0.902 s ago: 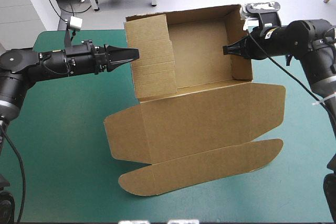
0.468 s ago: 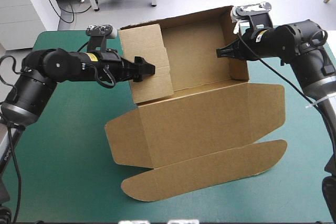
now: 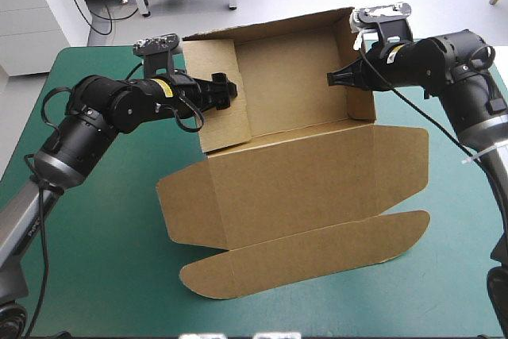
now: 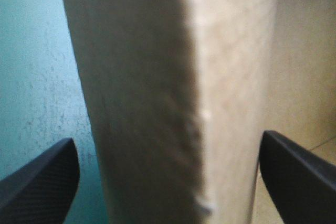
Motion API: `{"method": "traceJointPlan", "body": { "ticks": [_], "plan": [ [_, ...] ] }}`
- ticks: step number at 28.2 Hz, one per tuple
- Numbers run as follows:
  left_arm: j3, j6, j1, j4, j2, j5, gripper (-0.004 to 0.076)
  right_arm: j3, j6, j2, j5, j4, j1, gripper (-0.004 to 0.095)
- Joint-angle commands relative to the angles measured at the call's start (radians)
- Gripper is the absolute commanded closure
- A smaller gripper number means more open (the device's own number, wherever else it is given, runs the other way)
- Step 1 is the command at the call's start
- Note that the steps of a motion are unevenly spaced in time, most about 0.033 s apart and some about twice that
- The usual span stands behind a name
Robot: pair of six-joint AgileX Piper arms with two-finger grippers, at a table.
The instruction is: Fold the box
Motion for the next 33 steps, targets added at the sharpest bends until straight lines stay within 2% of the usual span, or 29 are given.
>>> {"method": "traceJointPlan", "body": {
  "ticks": [1, 19, 21, 24, 25, 26, 27, 33],
  "plan": [
    [-0.029, -0.022, -0.017, -0.004, -0.009, -0.065, 0.0069, -0.030, 0.008, -0.039, -0.075, 0.015, -0.001, 0.0922],
    [-0.043, -0.007, -0.053, 0.010, -0.011, -0.076, 0.0076, -0.030, 0.008, -0.039, -0.077, -0.036, -0.001, 0.0922],
    [-0.043, -0.007, -0.077, 0.047, -0.011, -0.079, 0.0121, -0.030, 0.008, -0.039, -0.077, -0.038, -0.001, 0.0922],
    [-0.043, -0.007, -0.109, 0.091, -0.011, -0.086, 0.0286, -0.030, 0.008, -0.039, -0.075, -0.038, -0.001, 0.0922],
    [-0.043, 0.006, -0.124, 0.099, -0.011, -0.089, 0.0479, -0.030, 0.008, -0.039, -0.073, -0.038, -0.001, 0.0922],
    [-0.043, 0.017, -0.129, 0.102, -0.011, -0.092, 0.0573, -0.030, 0.008, -0.039, -0.073, -0.038, -0.001, 0.0922],
    [-0.043, 0.024, -0.133, 0.108, -0.011, -0.100, 0.0723, -0.030, 0.008, -0.039, -0.066, -0.041, -0.001, 0.0922],
    [-0.043, -0.009, -0.136, 0.135, -0.011, -0.097, 0.0731, -0.030, 0.008, -0.039, -0.051, -0.041, -0.001, 0.0922]
  ]
}}
